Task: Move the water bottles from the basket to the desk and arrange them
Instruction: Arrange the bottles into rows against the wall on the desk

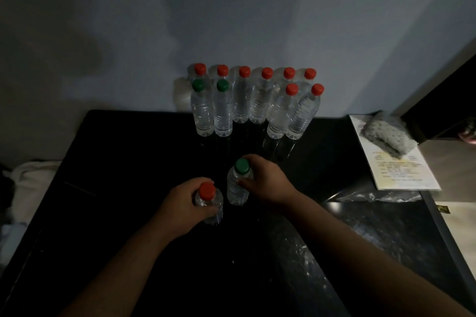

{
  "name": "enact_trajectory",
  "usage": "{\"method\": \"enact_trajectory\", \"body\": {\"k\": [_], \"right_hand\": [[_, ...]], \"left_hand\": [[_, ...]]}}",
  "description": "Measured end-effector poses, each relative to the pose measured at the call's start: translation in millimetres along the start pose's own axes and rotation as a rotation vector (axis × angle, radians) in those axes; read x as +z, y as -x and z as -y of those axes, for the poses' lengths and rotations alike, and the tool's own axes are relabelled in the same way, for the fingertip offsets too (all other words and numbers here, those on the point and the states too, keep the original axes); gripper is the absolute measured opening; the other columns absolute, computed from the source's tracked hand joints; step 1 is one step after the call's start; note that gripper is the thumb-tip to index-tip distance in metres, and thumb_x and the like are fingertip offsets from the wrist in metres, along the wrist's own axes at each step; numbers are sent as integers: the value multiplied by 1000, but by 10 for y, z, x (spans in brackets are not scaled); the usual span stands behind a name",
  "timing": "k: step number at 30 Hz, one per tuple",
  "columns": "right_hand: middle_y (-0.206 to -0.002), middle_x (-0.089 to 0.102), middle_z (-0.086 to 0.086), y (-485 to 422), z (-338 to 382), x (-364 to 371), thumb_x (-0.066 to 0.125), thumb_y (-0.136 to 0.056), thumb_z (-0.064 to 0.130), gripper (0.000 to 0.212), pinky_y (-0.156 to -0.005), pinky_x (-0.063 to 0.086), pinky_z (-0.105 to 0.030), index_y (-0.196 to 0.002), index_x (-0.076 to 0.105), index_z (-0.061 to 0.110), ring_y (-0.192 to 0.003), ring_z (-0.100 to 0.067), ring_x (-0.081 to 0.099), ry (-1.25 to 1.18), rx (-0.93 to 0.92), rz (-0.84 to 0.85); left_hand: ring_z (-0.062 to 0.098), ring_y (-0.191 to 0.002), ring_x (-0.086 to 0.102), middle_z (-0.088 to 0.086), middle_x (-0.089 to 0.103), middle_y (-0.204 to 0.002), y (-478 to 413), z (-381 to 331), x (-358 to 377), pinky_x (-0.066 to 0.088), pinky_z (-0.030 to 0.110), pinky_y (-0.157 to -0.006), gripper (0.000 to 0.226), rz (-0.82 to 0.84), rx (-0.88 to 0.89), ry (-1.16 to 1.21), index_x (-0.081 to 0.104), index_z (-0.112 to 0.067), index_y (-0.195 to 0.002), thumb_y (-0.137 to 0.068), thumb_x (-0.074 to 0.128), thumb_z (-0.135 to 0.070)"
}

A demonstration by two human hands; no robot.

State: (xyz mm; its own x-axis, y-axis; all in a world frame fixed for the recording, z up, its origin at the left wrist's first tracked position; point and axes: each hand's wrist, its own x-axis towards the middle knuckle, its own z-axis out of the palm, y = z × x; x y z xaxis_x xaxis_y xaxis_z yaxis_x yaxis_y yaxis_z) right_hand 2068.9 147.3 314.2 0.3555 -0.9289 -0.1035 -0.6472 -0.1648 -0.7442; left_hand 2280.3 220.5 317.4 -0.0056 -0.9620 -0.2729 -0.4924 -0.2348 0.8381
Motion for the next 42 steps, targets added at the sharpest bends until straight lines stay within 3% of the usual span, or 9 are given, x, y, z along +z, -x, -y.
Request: {"method": "enact_trajectory", "body": {"k": [2,6,13,19,23,26,32,34,42], "right_hand": [[-107,66,4,-31,5,29,76,-81,26,43,-83,44,-18,-120,59,18,-96,-5,58,-16,24,0],[-99,62,8,-92,-3,6,75,-81,19,38,-80,44,-21,-115,59,17,-91,-8,59,-58,42,-9],[-93,65,7,-174,-66,-125,74,-83,20,29,-79,51,-30,-108,60,18,-88,-11,63,-99,60,-123],[-94,66,9,-450,-49,-224,74,-82,23,26,-84,55,-41,-104,60,22,-91,-9,65,-147,113,-256],[-94,61,16,-709,11,-285,74,-83,20,27,-88,54,-35,-103,57,27,-94,-3,61,-144,136,-302],[-103,60,13,-910,35,-342,72,-85,17,30,-90,51,-28,-112,58,19,-97,-3,58,-150,153,-307],[-111,62,6,-1322,-16,-393,71,-85,20,32,-92,51,-34,-115,59,18,-103,-11,58,-91,143,-299],[-110,59,10,-1441,-9,-417,69,-87,20,31,-90,49,-30,-115,58,18,-103,-9,56,-89,133,-284],[-114,65,2,-1843,-44,-409,71,-85,20,33,-90,49,-30,-116,60,15,-101,-9,55,-94,127,-273]], "left_hand": [[7,-102,62,-14,65,-108,-16,3,22,49,30,-93,53,-27,-9,26,59,-38,-104,-68,85,-9],[-6,-79,64,-24,69,-85,-94,-26,29,48,22,-77,49,-105,34,71,62,-43,-81,-66,84,-2],[-11,-64,59,-27,66,-67,-448,-176,-158,43,3,-64,46,-201,116,185,67,-37,-70,-66,81,6],[-8,-61,59,-19,69,-67,-960,-205,-301,44,7,-63,36,-240,191,252,71,-31,-73,-67,80,3],[-4,-67,61,-9,71,-73,-1286,-192,-324,47,11,-67,36,-268,216,297,71,-31,-81,-67,82,0],[0,-68,61,-4,71,-78,-1491,-217,-346,48,13,-67,36,-267,239,282,70,-33,-82,-67,83,-3],[-2,-68,62,-9,72,-74,-1769,-251,-358,48,12,-65,32,-258,197,301,71,-33,-79,-67,84,-6],[-2,-66,61,-12,71,-72,-1821,-259,-347,47,11,-64,30,-259,161,311,72,-33,-76,-66,85,-7],[5,-70,62,-4,72,-76,-1949,-255,-331,50,23,-70,27,-227,148,307,73,-25,-82,-66,85,-7]]}}
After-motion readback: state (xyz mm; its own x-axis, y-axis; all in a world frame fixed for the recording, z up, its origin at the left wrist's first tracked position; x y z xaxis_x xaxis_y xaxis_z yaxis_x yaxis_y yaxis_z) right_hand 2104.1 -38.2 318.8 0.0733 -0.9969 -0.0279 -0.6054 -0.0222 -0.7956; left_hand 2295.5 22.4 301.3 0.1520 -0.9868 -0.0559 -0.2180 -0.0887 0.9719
